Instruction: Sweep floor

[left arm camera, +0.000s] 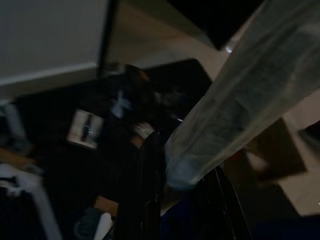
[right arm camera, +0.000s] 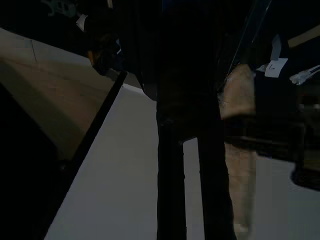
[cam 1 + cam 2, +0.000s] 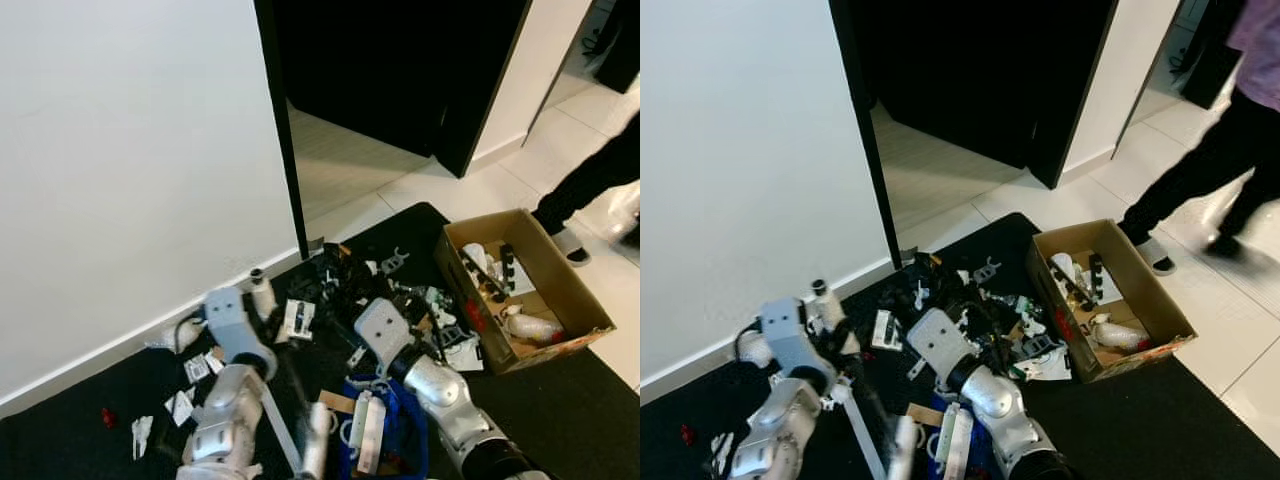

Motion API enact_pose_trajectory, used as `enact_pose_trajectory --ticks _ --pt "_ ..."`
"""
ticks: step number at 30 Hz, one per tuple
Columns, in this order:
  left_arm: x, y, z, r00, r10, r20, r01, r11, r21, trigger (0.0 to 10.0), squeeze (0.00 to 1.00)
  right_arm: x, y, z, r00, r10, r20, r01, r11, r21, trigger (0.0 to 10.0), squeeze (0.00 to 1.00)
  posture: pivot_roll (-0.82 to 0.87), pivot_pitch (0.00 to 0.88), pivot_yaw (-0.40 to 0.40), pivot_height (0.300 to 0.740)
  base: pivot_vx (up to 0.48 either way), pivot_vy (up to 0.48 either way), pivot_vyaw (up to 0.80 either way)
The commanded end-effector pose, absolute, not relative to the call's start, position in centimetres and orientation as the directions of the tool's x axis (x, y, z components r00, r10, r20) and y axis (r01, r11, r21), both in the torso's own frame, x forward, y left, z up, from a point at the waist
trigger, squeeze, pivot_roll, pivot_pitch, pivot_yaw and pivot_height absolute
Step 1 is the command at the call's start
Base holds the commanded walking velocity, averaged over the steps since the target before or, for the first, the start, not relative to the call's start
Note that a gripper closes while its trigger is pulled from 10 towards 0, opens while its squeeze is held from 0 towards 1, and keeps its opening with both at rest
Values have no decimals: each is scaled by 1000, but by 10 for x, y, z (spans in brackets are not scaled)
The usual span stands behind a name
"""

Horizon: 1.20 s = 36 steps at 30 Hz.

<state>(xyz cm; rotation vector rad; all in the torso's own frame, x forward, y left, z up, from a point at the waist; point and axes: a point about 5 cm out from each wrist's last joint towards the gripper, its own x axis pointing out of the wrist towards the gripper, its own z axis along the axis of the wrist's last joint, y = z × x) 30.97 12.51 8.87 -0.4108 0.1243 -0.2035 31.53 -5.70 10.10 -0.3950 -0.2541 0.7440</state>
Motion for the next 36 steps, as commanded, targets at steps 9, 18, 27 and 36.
enact_pose_trajectory --ticks 9,18,27,36 --pt "297 98 115 898 -439 33 372 716 -591 10000 0 312 -57 95 726 682 90 -596 689 -412 10000 0 82 314 65 740 0 0 0" --pt "295 155 164 894 -429 129 444 810 -383 10000 0 324 -77 102 785 609 115 -534 759 -372 10000 0 101 312 74 740 0 0 0" --pt "289 209 190 923 -368 110 377 923 -80 10000 0 326 -85 100 803 585 112 -517 778 -357 10000 0 112 314 71 740 0 0 0" --pt "300 219 136 975 -221 37 224 962 -157 10000 0 327 -83 102 800 588 117 -522 779 -347 10000 0 92 320 56 740 0 0 0"
